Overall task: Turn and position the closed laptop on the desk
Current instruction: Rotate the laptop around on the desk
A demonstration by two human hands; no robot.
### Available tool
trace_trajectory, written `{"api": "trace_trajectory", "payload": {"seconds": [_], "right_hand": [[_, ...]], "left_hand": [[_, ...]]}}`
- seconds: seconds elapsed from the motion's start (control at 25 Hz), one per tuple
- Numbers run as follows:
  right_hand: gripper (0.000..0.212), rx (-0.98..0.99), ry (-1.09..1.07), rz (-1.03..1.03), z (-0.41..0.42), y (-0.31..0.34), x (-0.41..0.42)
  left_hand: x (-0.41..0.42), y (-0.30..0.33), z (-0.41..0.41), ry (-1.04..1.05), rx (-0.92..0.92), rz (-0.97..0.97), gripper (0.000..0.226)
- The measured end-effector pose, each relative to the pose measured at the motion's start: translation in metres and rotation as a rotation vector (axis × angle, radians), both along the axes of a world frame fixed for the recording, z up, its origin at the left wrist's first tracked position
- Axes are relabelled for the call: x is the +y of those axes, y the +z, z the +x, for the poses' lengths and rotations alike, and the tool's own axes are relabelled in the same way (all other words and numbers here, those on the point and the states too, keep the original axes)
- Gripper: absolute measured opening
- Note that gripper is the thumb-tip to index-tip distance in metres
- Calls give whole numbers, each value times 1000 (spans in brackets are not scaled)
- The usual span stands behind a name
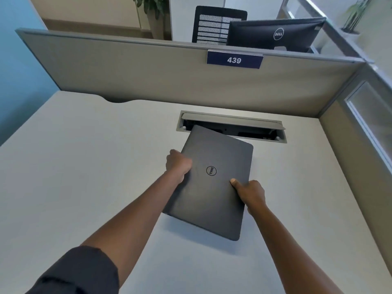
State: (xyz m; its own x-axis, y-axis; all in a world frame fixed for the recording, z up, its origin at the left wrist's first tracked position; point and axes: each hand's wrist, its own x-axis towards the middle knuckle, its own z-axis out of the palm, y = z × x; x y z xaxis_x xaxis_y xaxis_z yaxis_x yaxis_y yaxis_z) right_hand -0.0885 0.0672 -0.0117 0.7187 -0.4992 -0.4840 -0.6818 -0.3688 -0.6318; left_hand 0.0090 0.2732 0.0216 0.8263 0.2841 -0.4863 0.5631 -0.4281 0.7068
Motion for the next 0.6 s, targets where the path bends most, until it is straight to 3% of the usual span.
{"api": "trace_trajectory", "payload": {"seconds": [0.6], "right_hand": [[51,49,-266,203,-27,-19,32]], "left_hand": [[-36,-7,61,-423,-66,310,42]]}}
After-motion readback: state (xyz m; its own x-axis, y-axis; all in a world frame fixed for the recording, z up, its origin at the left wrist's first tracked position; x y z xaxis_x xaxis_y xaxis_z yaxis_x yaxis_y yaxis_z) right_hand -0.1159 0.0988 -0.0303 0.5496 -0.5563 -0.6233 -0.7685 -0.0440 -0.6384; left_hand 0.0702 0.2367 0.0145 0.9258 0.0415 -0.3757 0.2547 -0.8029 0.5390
